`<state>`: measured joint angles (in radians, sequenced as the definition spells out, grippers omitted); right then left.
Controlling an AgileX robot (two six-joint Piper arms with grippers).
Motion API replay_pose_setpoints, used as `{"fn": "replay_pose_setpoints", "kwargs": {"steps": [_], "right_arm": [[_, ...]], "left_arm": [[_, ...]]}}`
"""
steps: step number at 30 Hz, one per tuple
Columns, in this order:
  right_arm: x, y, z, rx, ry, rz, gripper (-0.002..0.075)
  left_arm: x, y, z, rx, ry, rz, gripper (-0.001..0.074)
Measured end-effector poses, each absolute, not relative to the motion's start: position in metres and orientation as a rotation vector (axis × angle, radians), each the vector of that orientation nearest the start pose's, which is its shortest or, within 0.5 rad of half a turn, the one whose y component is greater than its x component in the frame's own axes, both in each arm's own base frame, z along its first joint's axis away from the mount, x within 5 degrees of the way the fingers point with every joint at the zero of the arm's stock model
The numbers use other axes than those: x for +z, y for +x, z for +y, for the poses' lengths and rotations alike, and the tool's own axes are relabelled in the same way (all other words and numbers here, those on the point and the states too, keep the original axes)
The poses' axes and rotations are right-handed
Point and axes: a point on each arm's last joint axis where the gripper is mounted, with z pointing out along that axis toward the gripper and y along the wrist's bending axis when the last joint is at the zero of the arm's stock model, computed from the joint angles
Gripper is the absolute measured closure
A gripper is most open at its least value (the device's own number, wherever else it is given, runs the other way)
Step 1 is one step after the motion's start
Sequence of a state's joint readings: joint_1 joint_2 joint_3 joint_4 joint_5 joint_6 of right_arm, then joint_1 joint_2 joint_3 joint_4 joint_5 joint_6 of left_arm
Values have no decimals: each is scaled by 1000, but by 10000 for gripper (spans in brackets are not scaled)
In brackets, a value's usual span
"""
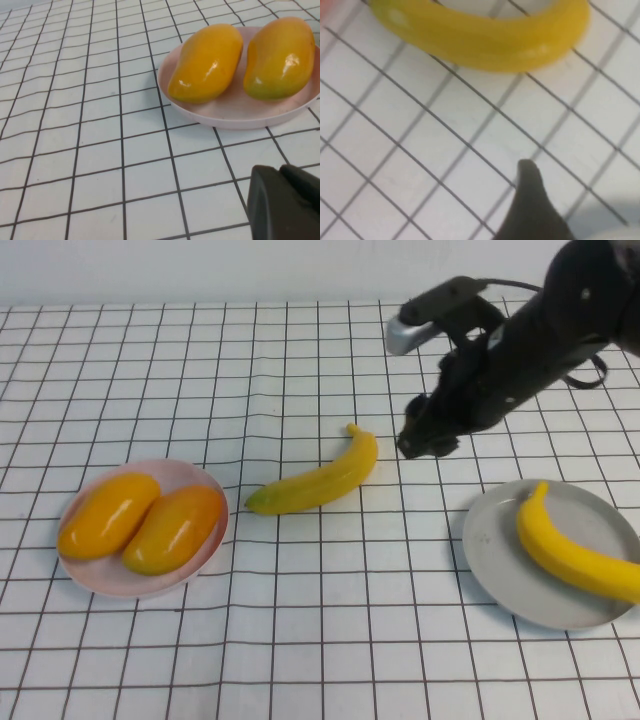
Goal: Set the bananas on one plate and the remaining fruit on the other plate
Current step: Put another type of fruit in the right plate
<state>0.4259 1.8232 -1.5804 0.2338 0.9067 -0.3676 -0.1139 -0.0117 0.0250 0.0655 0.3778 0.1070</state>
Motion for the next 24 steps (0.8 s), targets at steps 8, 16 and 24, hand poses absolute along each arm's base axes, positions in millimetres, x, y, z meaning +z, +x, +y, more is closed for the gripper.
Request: {"fn": "replay_pose_setpoints", "kwargs": {"steps": [8,16,24], "right_arm": [[279,368,249,290,-1327,2190,320],[230,396,278,148,-1677,2071,320],[210,414,289,76,-1767,1971,320]], "left_arm": [[172,52,-4,60,247,1858,737],[172,52,-4,60,247,1858,737],[172,52,-4,60,247,1858,737]]}}
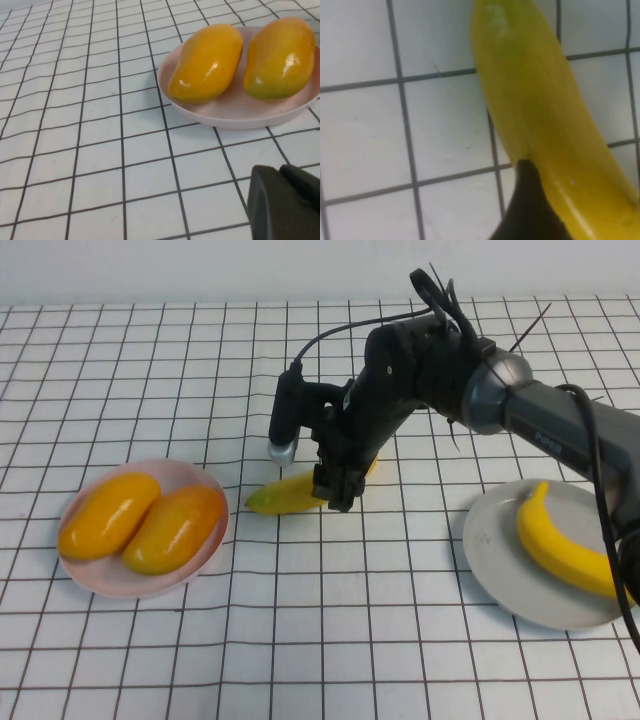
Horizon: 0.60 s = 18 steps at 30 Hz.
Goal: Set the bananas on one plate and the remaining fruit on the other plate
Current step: Put another type of fruit in the right plate
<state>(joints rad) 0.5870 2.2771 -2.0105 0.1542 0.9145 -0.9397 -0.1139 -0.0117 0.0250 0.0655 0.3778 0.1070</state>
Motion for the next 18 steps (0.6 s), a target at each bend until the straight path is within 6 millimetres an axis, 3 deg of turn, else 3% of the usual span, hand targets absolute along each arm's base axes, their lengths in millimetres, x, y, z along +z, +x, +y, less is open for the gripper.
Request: {"fn": "replay_pose_setpoints", "kwargs": {"steps": [9,15,18], "right_arm": [[199,418,293,104,-1758,1971,346],[199,415,295,149,-1754,1989,447],[200,414,295,169,-1763,2002,451]], "left_arm": [[172,52,-4,60,247,1858,737],[172,52,-4,60,247,1858,737],[172,52,-4,60,247,1858,737]]}}
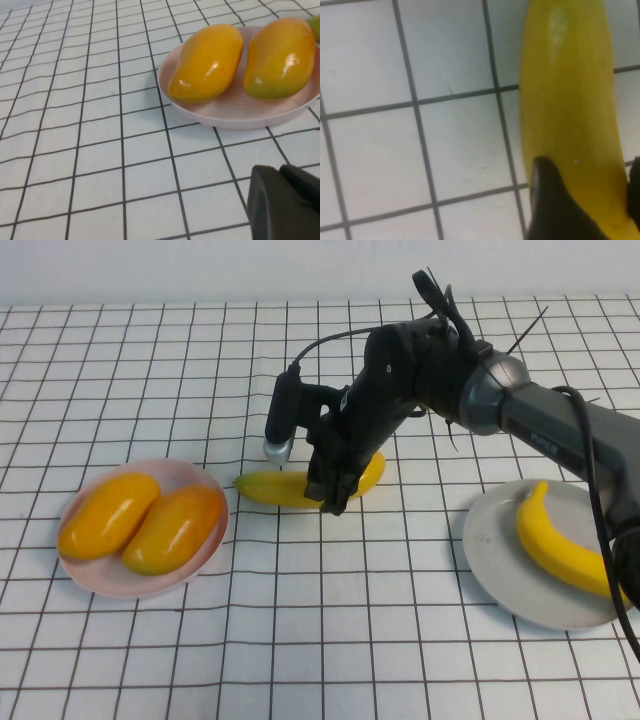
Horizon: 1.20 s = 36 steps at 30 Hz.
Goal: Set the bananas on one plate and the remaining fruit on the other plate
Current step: Put another type of fruit in the right plate
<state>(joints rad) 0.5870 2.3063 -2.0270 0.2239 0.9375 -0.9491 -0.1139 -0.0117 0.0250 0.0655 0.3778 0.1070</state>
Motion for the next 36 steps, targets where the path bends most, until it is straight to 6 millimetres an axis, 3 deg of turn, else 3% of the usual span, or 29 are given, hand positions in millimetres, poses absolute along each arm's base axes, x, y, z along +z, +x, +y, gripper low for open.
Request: {"fn": "replay_pose_setpoints", "kwargs": {"steps": [6,12,15,25,36], "right_arm": [[199,410,295,222,-1775,2031,450],[199,407,295,264,-1783,2055,281],[199,406,295,272,-1786,2059,239],[198,406,294,267,-1794,2062,227],[214,393,297,285,-1909,2079,227]], "left_arm": [[172,52,-4,60,247,1858,737],[172,52,-4,60,247,1858,737],[172,52,-4,60,247,1858,737],[172,52,-4,60,247,1858,737],[172,52,-4,60,247,1858,737]]}}
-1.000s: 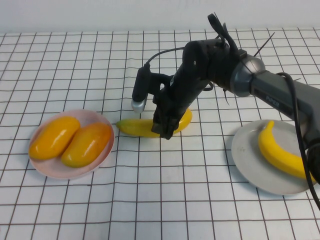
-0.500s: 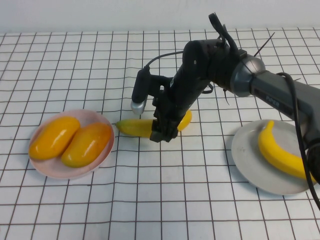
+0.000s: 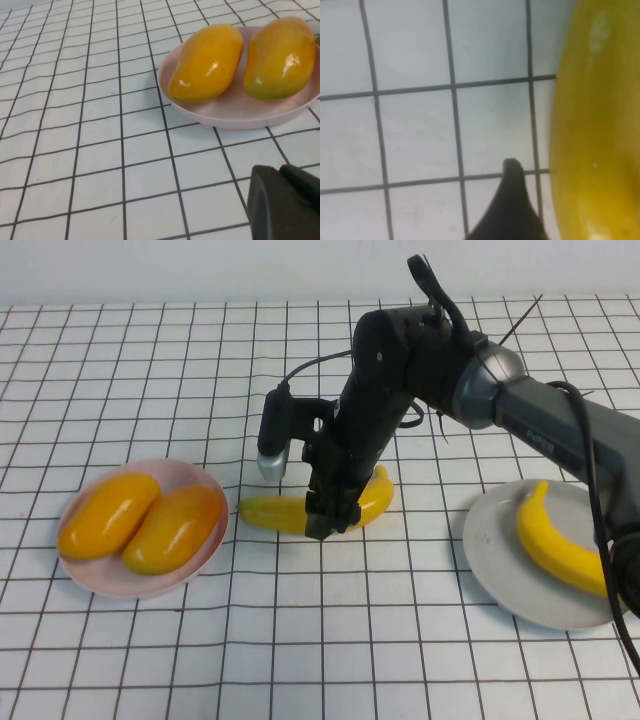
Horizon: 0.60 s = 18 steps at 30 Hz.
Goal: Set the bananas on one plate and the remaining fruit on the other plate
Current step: Put another type of fruit in the right plate
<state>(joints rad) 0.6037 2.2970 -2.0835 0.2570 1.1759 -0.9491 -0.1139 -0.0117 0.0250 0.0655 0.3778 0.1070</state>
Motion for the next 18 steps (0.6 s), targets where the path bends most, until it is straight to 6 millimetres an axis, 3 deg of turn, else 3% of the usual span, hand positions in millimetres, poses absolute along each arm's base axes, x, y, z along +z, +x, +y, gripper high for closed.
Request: {"fn": "replay_pose_setpoints", "kwargs": {"steps": [13,15,18], "right_arm": [[182,400,302,298,-1911,2112,241],[181,401,303,295,-1904,2108,279],[182,402,303,290,-1890,2110,421]], "left_arm": [[172,52,-4,60,247,1858,737],[172,52,-4,60,247,1858,737],[172,52,-4,60,247,1858,737]]}}
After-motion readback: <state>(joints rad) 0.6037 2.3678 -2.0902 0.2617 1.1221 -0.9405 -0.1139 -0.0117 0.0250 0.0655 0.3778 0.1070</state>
